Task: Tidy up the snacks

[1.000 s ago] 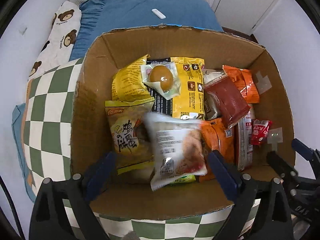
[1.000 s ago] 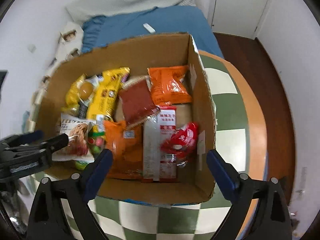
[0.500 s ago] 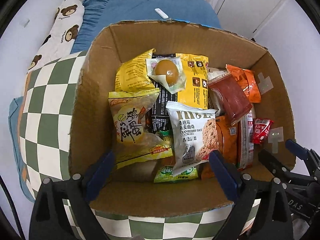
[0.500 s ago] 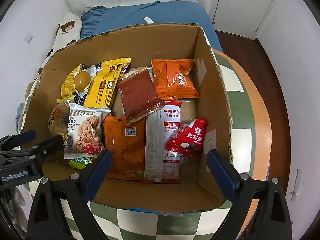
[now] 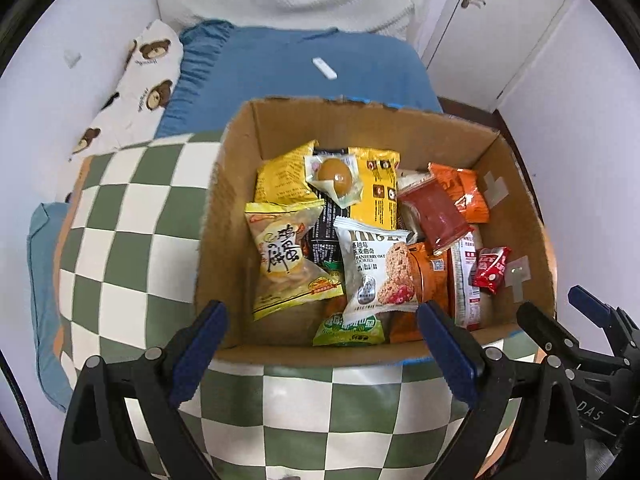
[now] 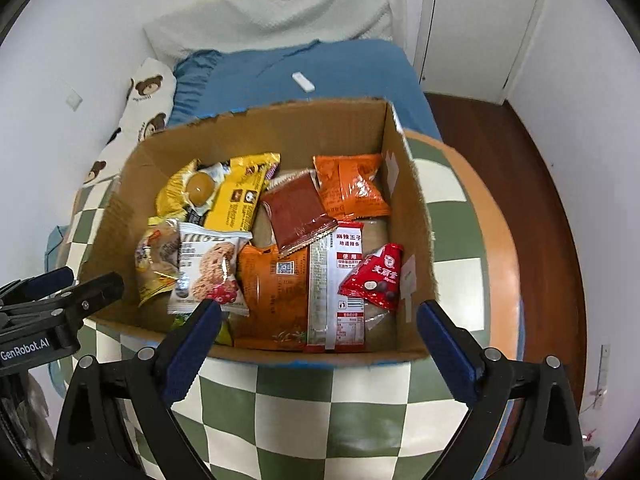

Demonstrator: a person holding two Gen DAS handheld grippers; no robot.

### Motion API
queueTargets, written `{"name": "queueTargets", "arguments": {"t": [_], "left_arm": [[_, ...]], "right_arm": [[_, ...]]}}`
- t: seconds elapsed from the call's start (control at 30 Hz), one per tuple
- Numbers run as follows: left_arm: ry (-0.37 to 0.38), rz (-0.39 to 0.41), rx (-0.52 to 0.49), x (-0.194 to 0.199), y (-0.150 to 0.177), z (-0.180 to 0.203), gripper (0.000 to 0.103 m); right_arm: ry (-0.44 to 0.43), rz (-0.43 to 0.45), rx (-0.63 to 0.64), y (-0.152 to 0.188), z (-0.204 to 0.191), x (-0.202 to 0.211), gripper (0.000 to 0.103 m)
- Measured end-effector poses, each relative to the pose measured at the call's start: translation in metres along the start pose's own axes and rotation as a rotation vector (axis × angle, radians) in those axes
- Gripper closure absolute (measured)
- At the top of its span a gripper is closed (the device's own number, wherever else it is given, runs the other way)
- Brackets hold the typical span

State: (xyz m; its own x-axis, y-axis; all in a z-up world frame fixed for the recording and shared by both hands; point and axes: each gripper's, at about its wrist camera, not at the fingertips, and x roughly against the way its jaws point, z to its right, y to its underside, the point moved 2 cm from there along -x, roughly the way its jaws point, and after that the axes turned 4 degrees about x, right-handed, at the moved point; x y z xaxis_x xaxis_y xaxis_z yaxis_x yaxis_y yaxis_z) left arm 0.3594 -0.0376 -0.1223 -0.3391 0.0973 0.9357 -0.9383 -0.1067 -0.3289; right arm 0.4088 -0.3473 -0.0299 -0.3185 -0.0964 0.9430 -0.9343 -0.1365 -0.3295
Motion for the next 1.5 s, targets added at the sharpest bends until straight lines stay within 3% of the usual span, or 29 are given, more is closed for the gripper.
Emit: {"name": "queueTargets", "arguments": {"t": [0.5,1.03,1.27,1.5], "left_arm": [[-0.044,0.265,-0.038,0.111,0.082,0.0,0.006],[-0.028,0.421,-0.015,0.199,0.142,-0.004,0.006],[-0.047,0.453,-0.019,0.207,0.148,-0.001,0.006],[-0.052,0.467,-0.035,0.189,0.133,0.009,0.0]], "right_arm": [[0.006,0.249,0.023,0.065,-0.013,0.12,0.001],[0.016,0.46,0.049,0.135,-0.028,0.24,0.0],[-0.007,0.466,0.063,0.143,-0.035,0.25,0.0],[0.011,0.46,0.047,0.13,-0.028,0.227,0.0]]}}
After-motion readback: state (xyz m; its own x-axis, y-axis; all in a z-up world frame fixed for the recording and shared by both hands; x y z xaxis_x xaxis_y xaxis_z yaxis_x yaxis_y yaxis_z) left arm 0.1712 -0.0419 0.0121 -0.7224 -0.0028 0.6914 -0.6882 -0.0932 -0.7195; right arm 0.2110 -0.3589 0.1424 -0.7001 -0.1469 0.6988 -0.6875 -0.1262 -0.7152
